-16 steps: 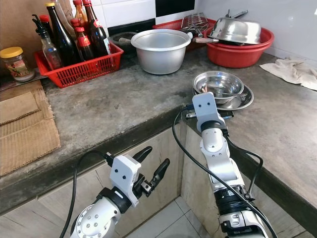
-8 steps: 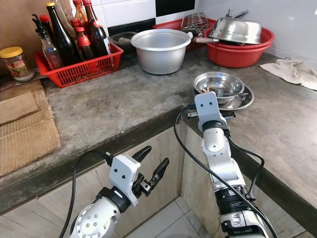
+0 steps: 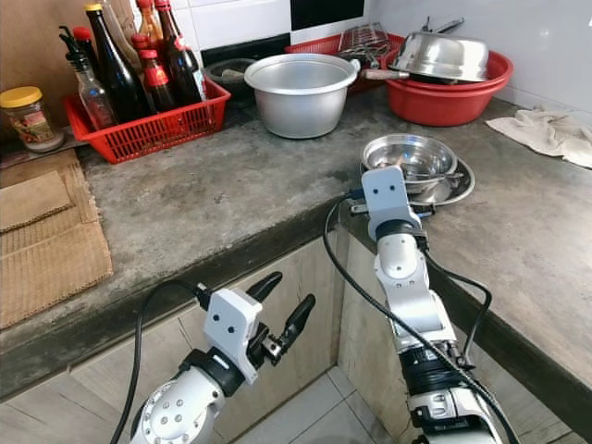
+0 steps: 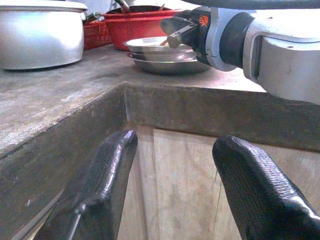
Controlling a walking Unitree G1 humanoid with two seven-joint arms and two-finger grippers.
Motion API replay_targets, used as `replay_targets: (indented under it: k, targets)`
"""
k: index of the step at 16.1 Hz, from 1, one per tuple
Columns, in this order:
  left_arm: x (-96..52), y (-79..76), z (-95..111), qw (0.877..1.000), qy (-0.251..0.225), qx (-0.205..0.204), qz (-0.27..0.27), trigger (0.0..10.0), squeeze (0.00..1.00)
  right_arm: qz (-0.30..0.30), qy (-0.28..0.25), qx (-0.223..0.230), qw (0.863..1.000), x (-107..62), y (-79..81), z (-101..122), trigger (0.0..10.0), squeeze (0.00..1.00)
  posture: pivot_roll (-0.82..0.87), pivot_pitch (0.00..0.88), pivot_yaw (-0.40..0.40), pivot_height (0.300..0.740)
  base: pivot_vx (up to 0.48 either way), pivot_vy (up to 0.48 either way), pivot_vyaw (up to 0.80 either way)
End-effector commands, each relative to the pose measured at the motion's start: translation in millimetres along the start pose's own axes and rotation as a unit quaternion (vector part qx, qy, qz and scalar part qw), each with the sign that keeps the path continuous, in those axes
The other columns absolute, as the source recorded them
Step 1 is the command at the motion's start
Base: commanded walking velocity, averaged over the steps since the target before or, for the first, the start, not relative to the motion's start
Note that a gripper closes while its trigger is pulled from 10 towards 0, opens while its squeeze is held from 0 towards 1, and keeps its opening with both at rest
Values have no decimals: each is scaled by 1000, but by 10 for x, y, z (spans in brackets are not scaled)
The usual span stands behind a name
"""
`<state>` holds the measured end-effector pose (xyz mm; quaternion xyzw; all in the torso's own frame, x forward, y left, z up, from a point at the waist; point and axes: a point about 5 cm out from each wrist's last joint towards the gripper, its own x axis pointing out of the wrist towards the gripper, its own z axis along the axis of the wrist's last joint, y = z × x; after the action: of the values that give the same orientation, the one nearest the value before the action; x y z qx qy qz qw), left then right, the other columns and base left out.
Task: Kitchen organization
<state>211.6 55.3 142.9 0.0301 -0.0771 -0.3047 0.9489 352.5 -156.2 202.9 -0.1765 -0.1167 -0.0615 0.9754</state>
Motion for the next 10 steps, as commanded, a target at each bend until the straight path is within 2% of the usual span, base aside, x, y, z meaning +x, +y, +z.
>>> replay_targets:
  k: [1,3,4,5,10]
  targets:
    - [-2,20,12,1000,3,4,6,10000,0,2,-11,6,1000,26,15,53,10000,0,-4,67,5,740,0,0,0]
    - [-1,25,3,1000,4,4,8,10000,0,-3,-12,8,1000,31,8,62,10000,24,-4,69,4,740,0,0,0]
    - [0,28,0,1000,4,4,8,10000,0,-7,-12,9,1000,40,-11,64,0,1000,-4,69,4,740,0,0,0]
    - [2,32,-3,1000,5,5,8,10000,0,-8,-12,12,1000,51,-28,71,0,0,-3,69,3,740,0,0,0]
    - [4,35,-2,1000,5,6,9,10000,0,-3,-16,15,1000,48,-16,89,0,0,-4,69,5,740,0,0,0]
